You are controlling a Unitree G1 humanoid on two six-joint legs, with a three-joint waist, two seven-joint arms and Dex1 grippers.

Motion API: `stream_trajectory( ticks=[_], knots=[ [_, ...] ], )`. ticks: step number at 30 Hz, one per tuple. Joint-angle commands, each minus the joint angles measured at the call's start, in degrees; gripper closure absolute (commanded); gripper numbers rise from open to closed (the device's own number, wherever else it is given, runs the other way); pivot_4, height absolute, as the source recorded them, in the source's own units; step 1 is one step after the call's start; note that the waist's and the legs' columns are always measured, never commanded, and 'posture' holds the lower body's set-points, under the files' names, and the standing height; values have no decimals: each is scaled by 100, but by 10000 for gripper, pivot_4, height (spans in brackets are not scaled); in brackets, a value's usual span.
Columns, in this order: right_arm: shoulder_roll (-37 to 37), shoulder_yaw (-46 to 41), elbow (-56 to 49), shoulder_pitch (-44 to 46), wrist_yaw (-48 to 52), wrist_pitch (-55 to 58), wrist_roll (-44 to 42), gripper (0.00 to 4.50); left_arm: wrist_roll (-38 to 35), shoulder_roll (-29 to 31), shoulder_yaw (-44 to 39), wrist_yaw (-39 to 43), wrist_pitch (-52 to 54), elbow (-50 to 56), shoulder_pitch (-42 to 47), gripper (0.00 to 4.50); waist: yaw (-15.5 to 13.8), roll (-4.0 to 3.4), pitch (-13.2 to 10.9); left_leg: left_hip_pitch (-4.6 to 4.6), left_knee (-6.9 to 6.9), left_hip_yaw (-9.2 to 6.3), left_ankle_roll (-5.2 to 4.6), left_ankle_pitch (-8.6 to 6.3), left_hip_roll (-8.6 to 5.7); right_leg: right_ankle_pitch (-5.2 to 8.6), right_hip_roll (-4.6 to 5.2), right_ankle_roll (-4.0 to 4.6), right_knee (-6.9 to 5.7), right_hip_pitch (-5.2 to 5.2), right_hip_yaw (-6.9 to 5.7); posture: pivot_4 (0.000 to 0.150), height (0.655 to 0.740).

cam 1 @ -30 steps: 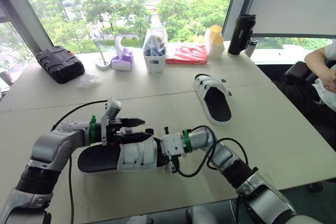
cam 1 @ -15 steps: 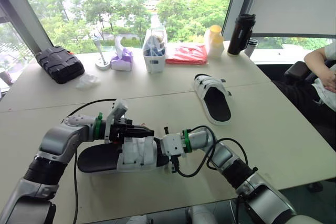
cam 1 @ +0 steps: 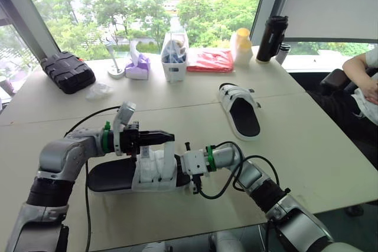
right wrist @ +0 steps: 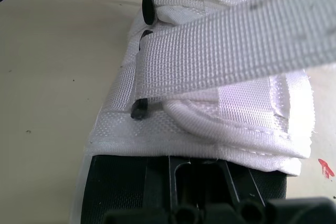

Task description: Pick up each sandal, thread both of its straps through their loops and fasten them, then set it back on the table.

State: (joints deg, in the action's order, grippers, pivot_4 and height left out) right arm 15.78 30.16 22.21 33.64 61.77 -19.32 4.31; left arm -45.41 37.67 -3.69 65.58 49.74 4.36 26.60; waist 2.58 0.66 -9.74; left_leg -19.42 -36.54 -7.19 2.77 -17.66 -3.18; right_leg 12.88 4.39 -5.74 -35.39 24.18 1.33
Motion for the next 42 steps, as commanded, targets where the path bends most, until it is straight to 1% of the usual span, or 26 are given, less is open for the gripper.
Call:
stream_trajectory(
  ticks=[1,8,12,23,28,34,37,42],
  knots=[
    [55,164,247,-149,11,193,280,45000,-358,-13,-513,-192,-9,289,39,44389,-6,1,0,0,0,-1,1,0,0,0,0,0,0,0,0,1500,7400],
    [50,188,249,-124,107,172,249,45000,-325,-216,-697,-488,-197,197,-67,44389,-7,4,-3,-2,0,-3,10,6,-1,0,0,1,0,0,-1,1500,7400],
    [60,190,222,-135,126,169,240,45000,-122,-319,-687,-620,-436,6,-115,44389,-8,4,-3,-2,0,-3,11,6,-1,0,0,1,0,0,0,1500,7400],
    [83,191,146,-188,131,199,235,45000,289,-352,-561,-630,-920,-551,-339,44389,-11,5,-3,-3,0,-3,12,7,-2,-1,1,2,0,0,-1,1500,7400],
    [99,192,90,-221,122,226,240,45000,612,-306,-265,-539,-1111,-534,-473,44389,-14,5,-3,-3,0,-4,12,7,-2,-1,2,2,0,0,-1,1500,7400],
    [108,196,74,-229,121,228,246,45000,1037,-341,1,-524,-1413,-567,-425,44389,-17,5,-2,-3,1,-3,12,6,-3,-1,2,2,0,0,-1,1500,7400],
    [113,197,57,-240,115,238,247,45000,1576,-210,356,-510,-1752,-620,-402,44389,-17,5,-2,-3,1,-2,12,6,-3,-1,3,2,1,0,-1,1500,7400],
    [107,202,63,-238,104,245,250,45000,2111,-78,703,-594,-2016,-787,-316,44389,-20,3,2,1,1,-2,12,6,-4,-1,4,2,1,-7,-1,1500,7400]
  ],
)
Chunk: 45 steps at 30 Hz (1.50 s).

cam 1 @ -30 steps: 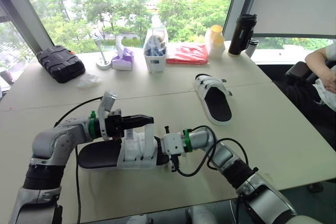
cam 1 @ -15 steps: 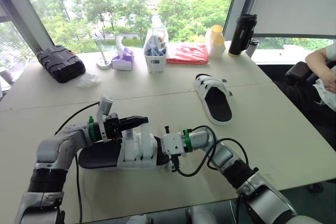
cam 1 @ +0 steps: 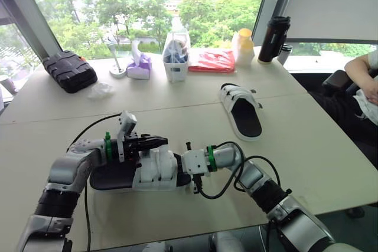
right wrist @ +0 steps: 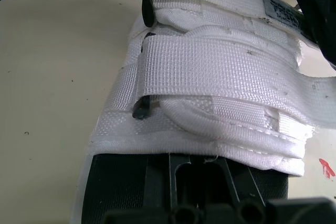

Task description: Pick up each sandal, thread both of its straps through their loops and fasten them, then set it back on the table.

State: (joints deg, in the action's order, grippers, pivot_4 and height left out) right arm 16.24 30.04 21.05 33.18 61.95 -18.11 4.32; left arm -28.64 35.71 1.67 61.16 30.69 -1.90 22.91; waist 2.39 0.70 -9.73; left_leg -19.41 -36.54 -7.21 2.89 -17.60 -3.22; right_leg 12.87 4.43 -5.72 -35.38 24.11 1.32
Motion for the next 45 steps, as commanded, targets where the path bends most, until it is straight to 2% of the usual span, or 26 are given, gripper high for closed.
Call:
stream_trajectory(
  ticks=[1,2,5,9,11,16,21,26,29,33,37,38,45],
  knots=[
    [58,215,183,-192,81,124,251,45000,546,156,244,-157,-149,-171,84,44389,-1,-1,2,1,0,0,0,0,0,0,0,0,0,-1,0,1500,7400],
    [55,216,186,-192,79,124,252,45000,597,181,294,-140,-163,-161,109,44389,-2,-1,3,2,0,-1,0,0,0,0,0,0,0,-3,0,1500,7400],
    [49,216,190,-190,71,128,252,45000,800,223,419,-192,-213,-147,169,35372,2,-1,4,5,0,-1,0,0,0,0,0,0,0,-6,-1,1500,7400],
    [44,216,188,-192,63,140,251,45000,1130,295,600,-109,-532,-192,198,14724,7,-1,4,2,1,-1,-1,0,-1,1,0,-1,1,-4,-2,1500,7400],
    [50,212,176,-196,66,148,248,45000,1277,276,634,-140,-655,-218,230,5852,7,-1,4,1,1,-1,-1,0,0,1,0,-1,2,-2,-2,1500,7400],
    [59,209,155,-204,70,158,249,45000,1648,188,629,-437,-880,-400,338,5852,2,-1,5,2,2,0,-1,0,0,1,0,-1,3,-2,-2,1500,7400],
    [54,199,190,-178,66,142,248,45000,1512,87,140,-834,-787,-812,431,5852,12,0,4,2,2,0,-1,0,0,1,0,-1,2,-2,-2,1500,7400],
    [103,21,132,-61,15,181,162,45000,1326,432,-300,-597,-1004,-934,242,5852,10,0,4,-6,2,0,-1,0,0,0,-1,-1,-1,13,-2,1500,7400],
    [271,-166,-174,-26,37,367,61,45000,796,560,-780,-245,-865,-655,12,5852,6,-1,1,-8,2,1,-1,0,1,0,1,-1,-1,15,-2,1500,7400],
    [507,-309,-605,-81,71,663,-63,45000,587,786,-965,-52,-683,-352,-249,5852,-70,-1,-10,-23,-3,-5,-1,0,0,0,17,-2,0,18,-5,1500,7400],
    [1110,-603,-1728,-349,329,1306,-348,45000,-396,1161,-1525,414,302,395,-869,5852,-130,-5,-14,-52,-33,-7,-3,-2,-1,0,17,-2,1,30,-10,1500,7400],
    [1287,-665,-2017,-410,395,1432,-390,45000,-676,1266,-1665,479,663,539,-1016,5852,-130,-4,-14,-88,-50,-12,-7,-4,-1,0,16,-3,-1,56,-14,1500,7400],
    [2126,-1208,-3191,-453,409,1846,-440,45000,-3007,1219,-2735,-223,3705,759,-1328,5852,-128,-12,-46,-102,-54,-22,-14,-8,-1,-1,16,-7,-1,66,-32,1500,7400]
  ],
)
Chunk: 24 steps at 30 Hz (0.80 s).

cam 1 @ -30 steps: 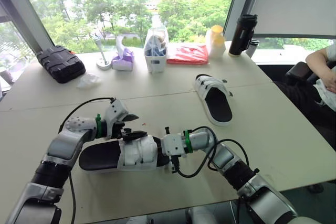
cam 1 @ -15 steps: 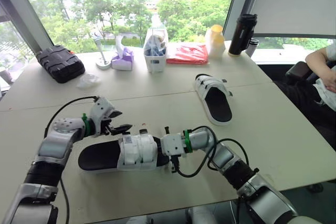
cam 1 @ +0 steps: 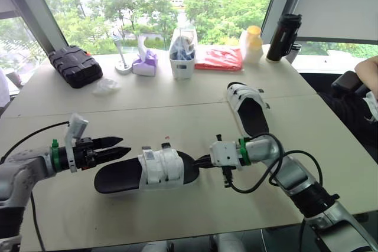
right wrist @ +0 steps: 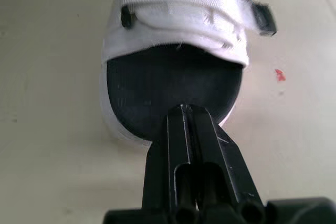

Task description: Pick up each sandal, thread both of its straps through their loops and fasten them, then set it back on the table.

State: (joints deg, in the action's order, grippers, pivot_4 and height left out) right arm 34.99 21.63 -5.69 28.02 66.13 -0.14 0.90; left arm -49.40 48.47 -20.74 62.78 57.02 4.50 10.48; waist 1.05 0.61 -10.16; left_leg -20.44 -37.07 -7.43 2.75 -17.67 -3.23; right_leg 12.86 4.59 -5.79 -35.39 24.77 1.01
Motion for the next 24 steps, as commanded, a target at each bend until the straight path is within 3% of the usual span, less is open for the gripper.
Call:
stream_trajectory(
  ticks=[1,4,9,17,24],
  knots=[
    [343,-457,-650,78,-6,98,-141,45000,-1255,-184,-640,-647,1432,92,-103,5852,9,-9,-8,0,0,1,0,0,0,0,0,-1,0,0,0,1500,7400],
    [508,-597,-878,99,9,204,-220,45000,-1979,-490,-889,-1264,2202,48,-150,5852,7,0,-13,1,-1,-2,0,0,0,1,1,-1,0,-1,-2,1500,7400],
    [564,-721,-998,136,-44,327,-290,45000,-2407,-850,-746,-1922,2814,-7,-305,5852,-10,2,-16,2,-1,-2,2,1,1,0,5,0,-1,0,0,1500,7400],
    [518,-734,-1023,217,-139,332,-282,45000,-2504,-1324,-462,-2548,2975,-89,-108,5852,-33,8,-19,0,-6,-2,7,3,-4,-1,11,1,2,-4,1,1500,7400],
    [435,-675,-944,311,-210,323,-262,45000,-2503,-2255,-183,-3226,2857,-356,371,5852,-36,9,-19,0,-7,0,24,13,-5,-2,12,1,1,-4,2,1500,7400]
  ],
)
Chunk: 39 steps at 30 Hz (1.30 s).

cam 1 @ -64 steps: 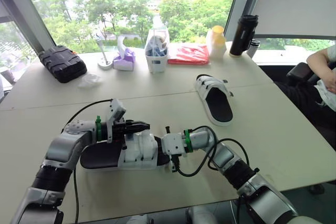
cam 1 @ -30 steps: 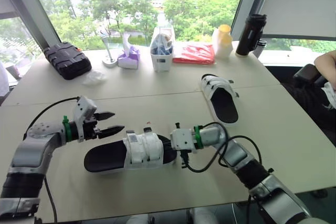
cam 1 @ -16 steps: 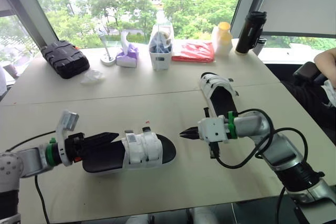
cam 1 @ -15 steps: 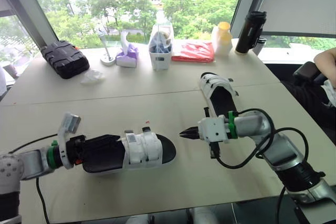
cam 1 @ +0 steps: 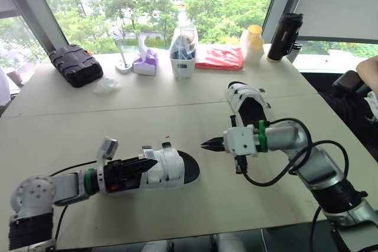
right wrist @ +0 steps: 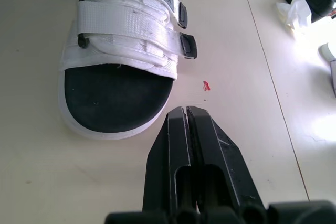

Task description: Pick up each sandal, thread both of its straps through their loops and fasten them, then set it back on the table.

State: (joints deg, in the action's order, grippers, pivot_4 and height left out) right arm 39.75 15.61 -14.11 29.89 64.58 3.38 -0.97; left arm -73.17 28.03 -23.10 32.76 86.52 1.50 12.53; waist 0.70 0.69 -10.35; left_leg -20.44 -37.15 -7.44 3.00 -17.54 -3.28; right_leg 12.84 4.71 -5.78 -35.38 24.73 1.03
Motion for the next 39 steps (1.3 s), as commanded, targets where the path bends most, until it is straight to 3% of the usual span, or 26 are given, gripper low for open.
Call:
stream_trajectory(
  ticks=[1,4,9,15,20,23,26,31,39],
  knots=[
    [-51,-61,-93,136,-64,-31,-64,45000,-110,-300,73,-292,-104,-83,211,8122,-2,1,0,1,0,0,2,1,-1,0,0,0,0,0,0,1500,7400],
    [-56,-45,-75,146,-80,-58,-17,45000,-131,-430,107,-397,-103,-130,277,18476,14,1,0,1,0,2,9,5,-1,0,0,0,0,0,2,1500,7400],
    [-69,-47,-52,113,-128,-60,11,45000,-165,-751,73,-705,-260,-299,464,44089,-27,-1,1,3,-1,2,26,15,-3,0,2,0,0,-4,1,1500,7400],
    [-71,-40,-87,72,-181,-24,18,45000,-864,-1079,-316,-1435,-450,-389,671,44649,-45,-2,1,4,-11,-7,28,16,-9,-3,6,-4,1,-16,1,1500,7400],
    [-148,15,-41,100,-251,7,44,45000,-1289,-1923,-1016,-2916,-2150,-826,1674,44649,-145,32,-16,-4,-24,-12,38,22,-9,-12,5,-12,1,-16,-4,1500,7400],
    [-193,47,-29,128,-282,24,56,45000,-890,-2181,-1167,-3057,-3184,-1016,2141,44649,-117,41,-19,-2,-22,-5,44,25,-8,-17,2,-10,7,-15,-3,1500,7400],
    [-278,100,6,196,-325,56,69,45000,73,-2390,-1153,-3089,-4647,-1669,2644,44649,-126,43,-18,-2,-14,11,43,24,-19,-18,0,-11,16,-12,-1,1500,7400],
    [-320,144,15,184,-348,45,109,45000,1041,-2721,-1138,-3106,-6337,-2553,3114,44649,-142,49,-22,-7,-8,23,43,24,-22,-20,0,-14,26,-9,-1,1500,7400],
    [-366,191,-36,184,-341,103,107,45000,1242,-3153,-1529,-2803,-7922,-3559,3838,44649,-154,61,-29,-19,-19,19,40,23,-25,-28,1,-26,30,-11,-3,1500,7400]
  ],
)
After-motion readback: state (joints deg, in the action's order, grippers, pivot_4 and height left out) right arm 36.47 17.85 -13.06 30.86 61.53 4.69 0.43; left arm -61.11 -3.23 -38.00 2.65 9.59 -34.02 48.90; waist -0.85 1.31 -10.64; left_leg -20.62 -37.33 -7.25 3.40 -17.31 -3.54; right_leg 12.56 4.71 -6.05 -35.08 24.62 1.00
